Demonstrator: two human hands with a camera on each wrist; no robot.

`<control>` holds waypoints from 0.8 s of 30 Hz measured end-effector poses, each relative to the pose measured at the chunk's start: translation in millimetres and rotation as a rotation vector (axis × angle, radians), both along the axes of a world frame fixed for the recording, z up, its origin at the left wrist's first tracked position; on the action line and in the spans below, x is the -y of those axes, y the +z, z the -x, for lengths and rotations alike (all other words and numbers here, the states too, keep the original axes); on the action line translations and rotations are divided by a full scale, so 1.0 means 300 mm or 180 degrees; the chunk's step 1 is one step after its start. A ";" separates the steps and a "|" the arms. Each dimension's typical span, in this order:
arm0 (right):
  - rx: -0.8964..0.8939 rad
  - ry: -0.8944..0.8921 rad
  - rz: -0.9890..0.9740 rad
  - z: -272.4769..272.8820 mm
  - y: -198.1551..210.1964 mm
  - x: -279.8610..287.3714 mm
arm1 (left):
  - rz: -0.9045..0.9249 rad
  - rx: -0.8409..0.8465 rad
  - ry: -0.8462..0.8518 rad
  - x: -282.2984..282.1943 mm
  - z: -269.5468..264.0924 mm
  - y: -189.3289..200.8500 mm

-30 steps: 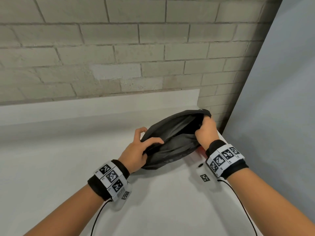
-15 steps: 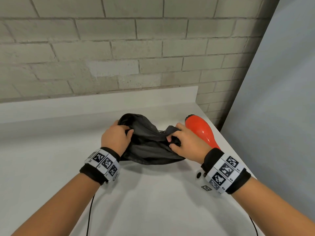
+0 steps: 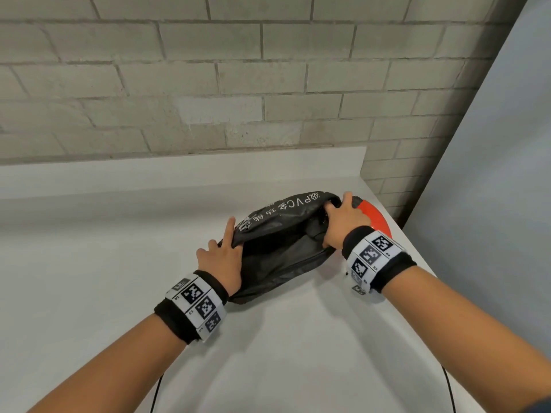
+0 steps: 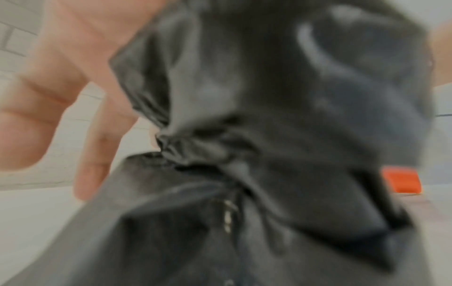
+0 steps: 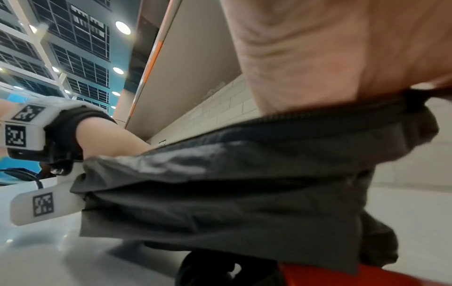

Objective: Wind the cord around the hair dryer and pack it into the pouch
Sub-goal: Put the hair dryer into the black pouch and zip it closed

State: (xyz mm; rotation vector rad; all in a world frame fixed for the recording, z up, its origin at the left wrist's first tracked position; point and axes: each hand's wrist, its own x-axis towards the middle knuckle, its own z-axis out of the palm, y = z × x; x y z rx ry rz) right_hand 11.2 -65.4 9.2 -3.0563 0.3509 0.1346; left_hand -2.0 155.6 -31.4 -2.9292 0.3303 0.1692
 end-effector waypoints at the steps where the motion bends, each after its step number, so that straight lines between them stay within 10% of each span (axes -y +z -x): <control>1: -0.0029 0.0073 0.0006 -0.005 -0.007 -0.007 | 0.0053 -0.0061 0.0059 -0.004 -0.003 0.001; 11: 0.0870 0.2025 -0.0892 -0.026 0.021 -0.007 | 0.1237 0.0149 0.0918 -0.185 -0.128 0.084; 20: -0.0054 0.1066 0.0402 -0.138 -0.041 -0.077 | 0.0313 -0.0407 0.0588 -0.204 -0.141 0.018; 24: -0.0777 0.0870 -0.0705 -0.173 -0.063 -0.071 | 0.1005 -0.0819 0.0510 -0.203 -0.169 0.006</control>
